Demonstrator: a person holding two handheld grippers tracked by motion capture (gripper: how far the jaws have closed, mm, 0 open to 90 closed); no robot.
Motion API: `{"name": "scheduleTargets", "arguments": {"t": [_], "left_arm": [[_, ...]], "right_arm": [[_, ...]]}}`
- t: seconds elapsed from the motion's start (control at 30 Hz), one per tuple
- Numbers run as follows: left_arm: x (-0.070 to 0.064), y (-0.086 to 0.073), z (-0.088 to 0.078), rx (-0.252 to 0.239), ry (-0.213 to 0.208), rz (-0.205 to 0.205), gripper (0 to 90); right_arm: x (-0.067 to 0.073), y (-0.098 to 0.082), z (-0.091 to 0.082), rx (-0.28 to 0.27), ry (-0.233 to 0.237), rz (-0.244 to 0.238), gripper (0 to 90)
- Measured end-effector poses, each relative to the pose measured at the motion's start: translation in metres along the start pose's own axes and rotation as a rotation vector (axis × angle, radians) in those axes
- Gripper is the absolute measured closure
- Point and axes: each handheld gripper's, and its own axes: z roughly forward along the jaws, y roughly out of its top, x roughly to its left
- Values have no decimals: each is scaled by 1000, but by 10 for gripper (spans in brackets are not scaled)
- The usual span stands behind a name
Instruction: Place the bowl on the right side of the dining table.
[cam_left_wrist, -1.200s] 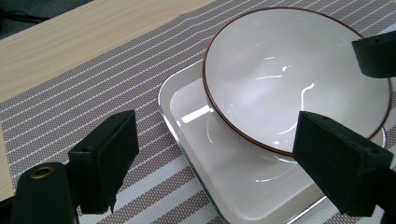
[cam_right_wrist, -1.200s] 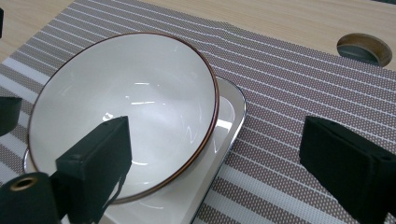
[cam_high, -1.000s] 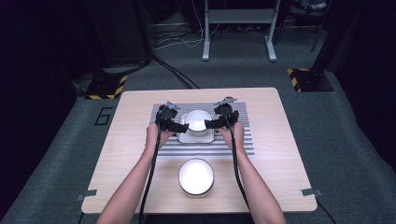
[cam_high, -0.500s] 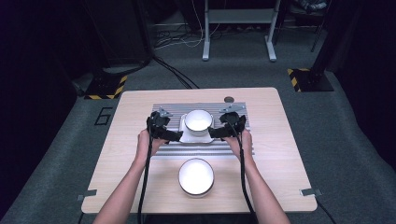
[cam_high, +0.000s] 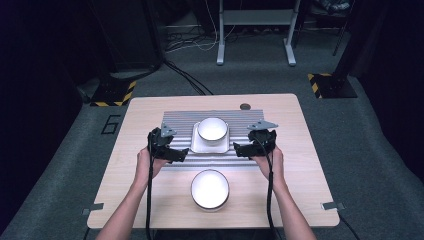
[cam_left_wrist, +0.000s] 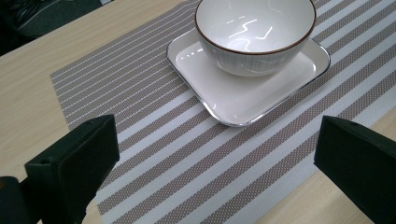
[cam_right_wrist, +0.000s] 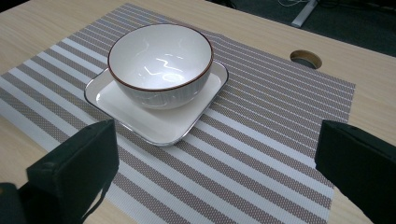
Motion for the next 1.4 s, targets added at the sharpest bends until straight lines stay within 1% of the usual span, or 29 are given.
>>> {"name": "scheduleTargets", "arguments": {"t": [0.1,0.37,0.47,0.6,0.63,0.73,0.93,1.07,1.17,1.23,1.27,1.33,1.4], "left_arm": [[0,-5,-6,-4,7,11,0],[1,-20,-22,-13,25,15,1],[2,-25,-27,-14,33,10,1],[2,-31,-31,-14,40,9,1],[2,-35,-34,-18,44,6,1],[2,-40,-38,-19,52,-2,1],[2,-48,-46,-27,66,-8,1],[2,-54,-51,-34,74,-16,1],[3,-59,-56,-44,83,-21,1],[2,-62,-58,-41,84,-26,1],[3,-67,-61,-40,91,-31,1],[4,-73,-63,-40,95,-38,1],[4,-76,-64,-39,98,-43,1]], "right_arm": [[-1,-4,-7,-6,-11,-3,0],[-3,-18,-24,-18,-30,-6,0],[-4,-23,-31,-18,-42,-12,0],[-7,-31,-39,-21,-55,-7,0],[-8,-32,-41,-23,-59,-8,0],[-10,-36,-48,-30,-69,-5,0],[-12,-44,-60,-41,-83,2,0],[-13,-52,-67,-45,-93,16,0],[-14,-57,-73,-47,-104,14,0],[-15,-59,-75,-48,-108,16,0],[-15,-62,-80,-51,-115,21,0],[-17,-67,-84,-55,-128,25,0],[-18,-69,-86,-57,-130,30,0]]}}
